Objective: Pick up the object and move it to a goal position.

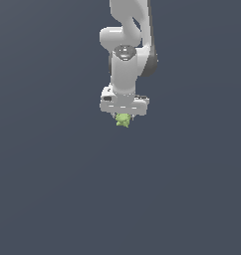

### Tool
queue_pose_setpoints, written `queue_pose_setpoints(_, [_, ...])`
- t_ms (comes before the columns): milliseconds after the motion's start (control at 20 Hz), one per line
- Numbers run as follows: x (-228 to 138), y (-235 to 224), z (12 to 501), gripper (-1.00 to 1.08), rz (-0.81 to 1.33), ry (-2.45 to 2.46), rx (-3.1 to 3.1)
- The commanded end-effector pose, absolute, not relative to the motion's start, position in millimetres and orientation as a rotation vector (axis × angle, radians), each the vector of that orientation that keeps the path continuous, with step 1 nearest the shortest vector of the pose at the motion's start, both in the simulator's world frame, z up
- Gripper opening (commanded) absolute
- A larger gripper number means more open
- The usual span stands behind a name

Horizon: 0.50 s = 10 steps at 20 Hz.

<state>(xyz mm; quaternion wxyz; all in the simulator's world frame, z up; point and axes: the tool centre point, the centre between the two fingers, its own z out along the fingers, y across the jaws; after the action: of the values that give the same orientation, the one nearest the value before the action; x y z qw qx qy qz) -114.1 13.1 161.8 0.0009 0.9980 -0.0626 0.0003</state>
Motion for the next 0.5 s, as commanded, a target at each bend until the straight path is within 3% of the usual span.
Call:
queue_pose_setpoints(0, [-116.7,34.2,186.1,-1.0,0.001,-0.197,3.132])
queue_pose_setpoints(450, [-122.2,107.5,268.5,-1.0,0.001,-0.197,3.131])
